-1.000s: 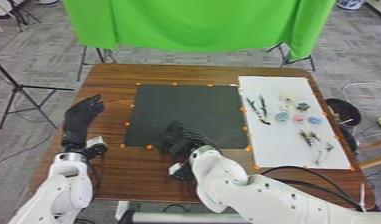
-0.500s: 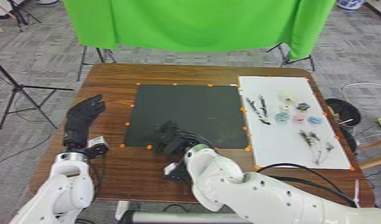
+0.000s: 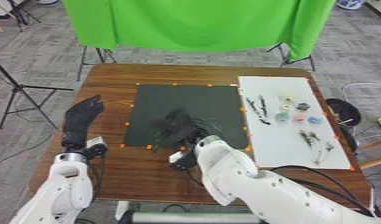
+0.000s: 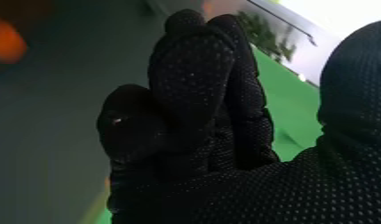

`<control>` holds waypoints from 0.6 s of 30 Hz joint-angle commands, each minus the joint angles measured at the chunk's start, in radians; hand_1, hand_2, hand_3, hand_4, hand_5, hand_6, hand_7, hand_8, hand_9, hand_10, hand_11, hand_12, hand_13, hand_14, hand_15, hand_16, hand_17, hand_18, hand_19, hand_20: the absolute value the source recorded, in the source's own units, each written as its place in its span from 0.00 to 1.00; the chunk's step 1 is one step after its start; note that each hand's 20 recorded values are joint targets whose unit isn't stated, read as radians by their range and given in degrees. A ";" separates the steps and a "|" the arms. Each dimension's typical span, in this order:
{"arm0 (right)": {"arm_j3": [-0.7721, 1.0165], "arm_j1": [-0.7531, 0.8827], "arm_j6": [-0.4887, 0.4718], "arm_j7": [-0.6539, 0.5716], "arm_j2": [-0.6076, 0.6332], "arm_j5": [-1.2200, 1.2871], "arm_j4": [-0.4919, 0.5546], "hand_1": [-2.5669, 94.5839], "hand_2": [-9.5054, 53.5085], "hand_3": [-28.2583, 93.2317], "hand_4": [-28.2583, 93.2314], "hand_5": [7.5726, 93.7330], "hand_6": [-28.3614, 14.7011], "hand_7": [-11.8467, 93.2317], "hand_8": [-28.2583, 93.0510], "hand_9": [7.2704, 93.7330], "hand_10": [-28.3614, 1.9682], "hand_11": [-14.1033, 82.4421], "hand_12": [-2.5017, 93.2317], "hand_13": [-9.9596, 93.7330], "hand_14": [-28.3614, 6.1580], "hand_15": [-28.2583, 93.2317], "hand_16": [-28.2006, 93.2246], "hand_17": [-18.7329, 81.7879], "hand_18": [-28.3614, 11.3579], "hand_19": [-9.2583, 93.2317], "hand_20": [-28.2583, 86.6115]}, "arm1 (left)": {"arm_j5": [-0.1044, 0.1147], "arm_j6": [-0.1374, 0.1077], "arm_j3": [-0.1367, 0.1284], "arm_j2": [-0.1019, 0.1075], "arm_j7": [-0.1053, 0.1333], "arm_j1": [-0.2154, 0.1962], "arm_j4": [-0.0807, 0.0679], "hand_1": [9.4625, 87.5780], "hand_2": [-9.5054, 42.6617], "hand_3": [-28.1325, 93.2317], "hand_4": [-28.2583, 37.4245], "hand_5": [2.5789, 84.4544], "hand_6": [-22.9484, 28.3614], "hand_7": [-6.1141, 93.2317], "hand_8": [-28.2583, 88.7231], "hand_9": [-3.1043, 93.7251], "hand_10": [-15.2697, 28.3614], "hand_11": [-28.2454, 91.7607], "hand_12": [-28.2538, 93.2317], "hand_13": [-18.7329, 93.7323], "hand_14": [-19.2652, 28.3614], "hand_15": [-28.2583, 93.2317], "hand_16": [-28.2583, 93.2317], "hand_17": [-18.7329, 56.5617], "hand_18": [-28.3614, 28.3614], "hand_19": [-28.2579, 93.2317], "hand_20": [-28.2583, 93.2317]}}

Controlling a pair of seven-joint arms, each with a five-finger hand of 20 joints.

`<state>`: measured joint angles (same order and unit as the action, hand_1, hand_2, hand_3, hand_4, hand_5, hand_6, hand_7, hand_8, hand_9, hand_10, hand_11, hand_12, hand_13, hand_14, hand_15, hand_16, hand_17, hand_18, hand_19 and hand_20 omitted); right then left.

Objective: Arrange flowers

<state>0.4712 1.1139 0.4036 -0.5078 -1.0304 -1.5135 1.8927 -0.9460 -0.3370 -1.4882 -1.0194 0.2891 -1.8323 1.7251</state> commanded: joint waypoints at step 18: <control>1.009 0.795 -0.049 -0.114 0.335 -0.553 0.197 0.30 0.00 0.78 0.18 0.62 0.55 0.31 0.17 0.73 0.37 0.28 0.21 0.94 0.63 0.65 0.50 0.85 0.49 0.99 0.51 | 0.012 -0.023 -0.102 0.004 -0.008 -0.110 0.038 0.18 0.16 0.82 0.00 0.58 0.48 0.24 0.17 0.53 0.65 0.40 0.32 0.51 0.73 0.39 0.21 0.39 0.70 0.34 0.38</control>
<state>1.3061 1.6404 0.3390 -0.5641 -0.7207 -1.9859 2.0808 -0.9288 -0.3495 -1.5825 -1.0119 0.2881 -1.9218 1.7542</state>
